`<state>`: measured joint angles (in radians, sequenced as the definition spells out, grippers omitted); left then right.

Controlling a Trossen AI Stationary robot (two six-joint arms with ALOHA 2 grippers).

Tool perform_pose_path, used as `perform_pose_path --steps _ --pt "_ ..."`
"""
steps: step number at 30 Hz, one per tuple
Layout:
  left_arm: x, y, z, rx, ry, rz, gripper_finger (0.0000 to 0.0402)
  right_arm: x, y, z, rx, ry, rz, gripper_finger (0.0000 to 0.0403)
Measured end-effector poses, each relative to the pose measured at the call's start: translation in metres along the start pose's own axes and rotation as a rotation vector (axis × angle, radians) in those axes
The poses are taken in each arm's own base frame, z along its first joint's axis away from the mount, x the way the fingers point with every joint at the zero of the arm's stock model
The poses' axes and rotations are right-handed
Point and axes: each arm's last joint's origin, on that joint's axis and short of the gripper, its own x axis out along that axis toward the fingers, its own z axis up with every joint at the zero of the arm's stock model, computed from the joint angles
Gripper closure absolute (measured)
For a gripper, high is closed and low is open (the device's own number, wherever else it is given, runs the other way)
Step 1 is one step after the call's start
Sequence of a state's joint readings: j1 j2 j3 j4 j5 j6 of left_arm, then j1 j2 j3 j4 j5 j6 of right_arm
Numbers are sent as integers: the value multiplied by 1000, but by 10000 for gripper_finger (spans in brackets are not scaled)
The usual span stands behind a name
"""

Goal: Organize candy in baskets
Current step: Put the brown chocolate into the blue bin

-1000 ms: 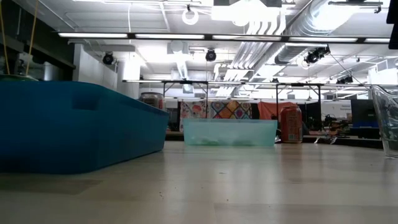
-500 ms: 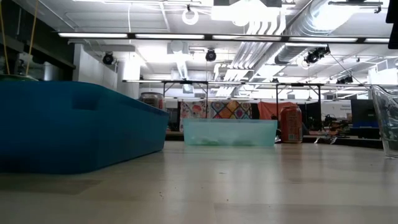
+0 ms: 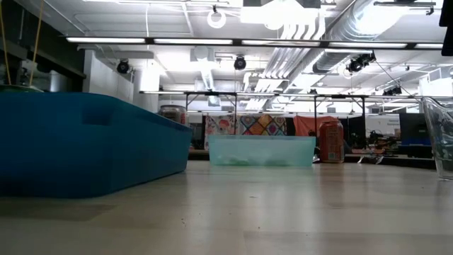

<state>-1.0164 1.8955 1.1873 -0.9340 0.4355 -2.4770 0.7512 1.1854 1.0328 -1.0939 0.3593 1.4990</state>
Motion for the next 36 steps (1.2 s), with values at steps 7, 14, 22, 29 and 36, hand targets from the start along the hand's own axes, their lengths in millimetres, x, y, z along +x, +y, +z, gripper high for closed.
perform_pose_path --steps 7,14,22,29,36 --pt "15 -12 -4 10 18 -9 238 0 0 0 4 0 2 143" --pt "8 -6 -3 48 -22 -58 349 0 1 0 5 -1 6 143" --pt "-55 25 3 238 -63 -374 393 0 2 0 10 -2 17 143" --pt "-151 79 42 396 -333 -1036 398 0 2 0 10 -2 20 143" --pt "-189 72 104 622 -684 -927 398 0 2 0 12 -3 21 143"
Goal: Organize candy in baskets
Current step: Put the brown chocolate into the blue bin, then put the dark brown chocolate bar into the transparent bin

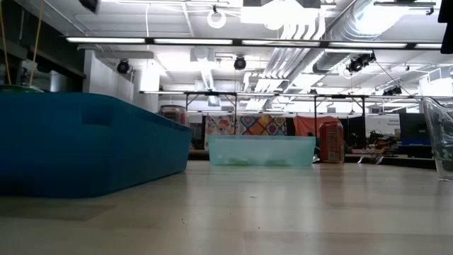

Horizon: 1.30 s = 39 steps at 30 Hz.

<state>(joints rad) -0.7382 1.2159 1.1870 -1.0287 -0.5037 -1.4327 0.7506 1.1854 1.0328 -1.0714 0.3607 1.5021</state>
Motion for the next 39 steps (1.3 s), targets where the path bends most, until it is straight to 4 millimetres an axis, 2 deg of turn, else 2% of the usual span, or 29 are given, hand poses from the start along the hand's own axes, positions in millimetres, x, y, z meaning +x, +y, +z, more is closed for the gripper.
perform_pose_path --steps 4,11,15,18,22,26,30,34,36,39 --pt "27 4 17 130 70 81 394 0 0 0 2 0 0 143" --pt "72 12 18 205 223 214 358 0 0 0 20 0 0 143" --pt "85 11 17 199 293 234 314 0 0 0 20 0 1 143" --pt "86 12 18 194 300 234 272 0 0 0 20 0 1 143" --pt "77 14 24 167 301 197 220 0 1 0 22 5 6 143" --pt "52 15 37 125 271 104 184 0 4 0 36 24 39 143" --pt "18 14 51 109 105 -49 175 2 11 6 78 45 106 143" --pt "-13 14 60 136 -132 -161 174 4 21 18 38 35 215 143" --pt "-24 15 62 148 -206 -190 174 4 25 27 6 11 273 143" --pt "-33 16 60 158 -224 -236 174 5 30 38 -34 -30 338 143"
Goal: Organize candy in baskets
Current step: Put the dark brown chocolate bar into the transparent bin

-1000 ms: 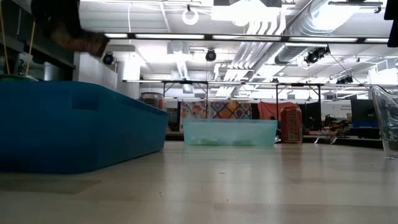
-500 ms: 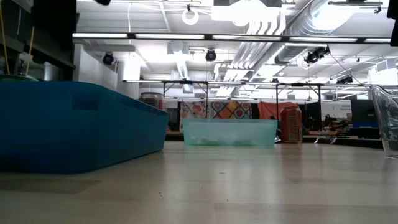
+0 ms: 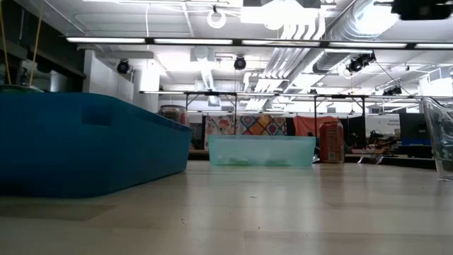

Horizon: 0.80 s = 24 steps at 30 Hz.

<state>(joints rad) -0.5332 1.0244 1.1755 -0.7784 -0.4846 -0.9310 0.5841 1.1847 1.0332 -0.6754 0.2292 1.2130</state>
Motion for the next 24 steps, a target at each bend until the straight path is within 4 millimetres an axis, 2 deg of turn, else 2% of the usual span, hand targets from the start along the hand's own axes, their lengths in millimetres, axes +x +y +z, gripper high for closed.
perform_pose_path --steps 3,5,7,10,13,18,24 --pt "-3 -3 -8 -29 98 -45 174 2 1 9 -34 -37 31 143" --pt "-2 -3 -19 -107 254 -53 174 2 1 14 -47 -55 39 143" --pt "2 -1 -34 -202 436 31 174 3 0 17 -58 -65 32 143" --pt "10 0 -63 -276 649 254 174 4 -2 21 -76 -74 22 143" --pt "24 1 -93 -331 733 451 174 4 -4 24 -91 -81 15 143" --pt "47 3 -142 -384 883 674 174 5 -6 28 -112 -90 6 143" --pt "64 7 -183 -415 960 763 174 5 -7 31 -117 -66 16 143"
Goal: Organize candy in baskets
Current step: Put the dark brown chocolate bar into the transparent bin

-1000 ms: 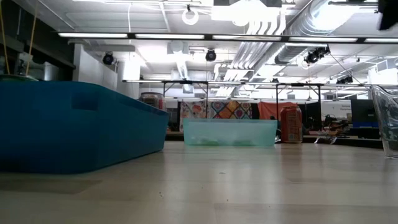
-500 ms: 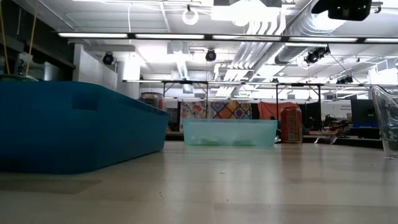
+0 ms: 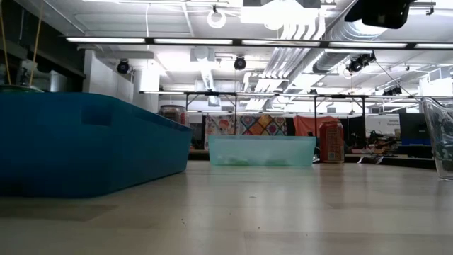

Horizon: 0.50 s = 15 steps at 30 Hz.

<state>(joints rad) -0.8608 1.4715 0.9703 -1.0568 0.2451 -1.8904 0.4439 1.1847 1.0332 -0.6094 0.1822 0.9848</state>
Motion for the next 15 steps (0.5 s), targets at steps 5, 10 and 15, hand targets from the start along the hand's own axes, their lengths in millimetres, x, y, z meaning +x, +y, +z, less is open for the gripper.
perform_pose_path --steps 5,10,15 --pt "24 -9 -4 16 26 -73 174 0 -1 1 -42 0 -2 143" --pt "48 -5 -3 -53 12 5 174 0 -1 1 -66 1 -4 143" --pt "60 -2 0 -61 -15 46 174 0 -1 1 -67 5 -9 143"
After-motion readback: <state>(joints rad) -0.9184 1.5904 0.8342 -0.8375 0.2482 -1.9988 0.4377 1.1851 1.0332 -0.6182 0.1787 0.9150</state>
